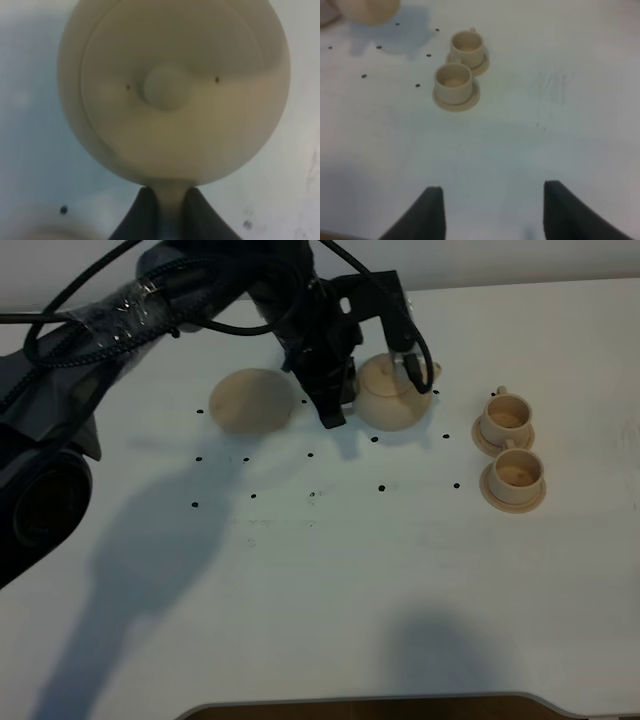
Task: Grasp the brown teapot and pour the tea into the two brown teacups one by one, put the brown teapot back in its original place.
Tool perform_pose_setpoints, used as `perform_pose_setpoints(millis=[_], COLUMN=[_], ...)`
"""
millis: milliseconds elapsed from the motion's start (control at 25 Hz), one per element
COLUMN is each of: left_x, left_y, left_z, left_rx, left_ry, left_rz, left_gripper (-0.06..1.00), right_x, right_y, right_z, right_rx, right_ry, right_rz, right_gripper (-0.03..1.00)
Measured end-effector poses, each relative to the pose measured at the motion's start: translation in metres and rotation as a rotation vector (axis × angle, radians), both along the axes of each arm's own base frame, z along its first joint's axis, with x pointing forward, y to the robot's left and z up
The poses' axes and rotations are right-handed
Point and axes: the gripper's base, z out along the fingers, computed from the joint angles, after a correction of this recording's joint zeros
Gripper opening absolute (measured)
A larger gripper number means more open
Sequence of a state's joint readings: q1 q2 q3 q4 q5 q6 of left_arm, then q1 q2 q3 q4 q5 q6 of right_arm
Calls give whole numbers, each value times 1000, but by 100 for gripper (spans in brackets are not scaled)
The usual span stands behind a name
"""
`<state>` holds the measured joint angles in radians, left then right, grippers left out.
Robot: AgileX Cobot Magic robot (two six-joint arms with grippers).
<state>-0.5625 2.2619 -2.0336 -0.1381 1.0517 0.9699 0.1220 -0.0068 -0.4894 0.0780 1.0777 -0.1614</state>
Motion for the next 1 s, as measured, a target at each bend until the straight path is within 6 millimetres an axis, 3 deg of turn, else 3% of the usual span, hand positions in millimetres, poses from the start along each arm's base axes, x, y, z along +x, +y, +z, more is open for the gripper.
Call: perform_pose_setpoints(millis=[680,1000], left_x=[-31,-34], left_y=[-43,-47], left_z=[1,1], left_rx=[-31,-36], left_ry=[14,25], left_rz=[-75,-42], left_gripper=[13,13], right_x=[0,0], right_y=[0,0], right_z=[0,0], right_rx=[0,0], right_ry=[0,0], right_rz=[0,0], right_gripper=[44,44])
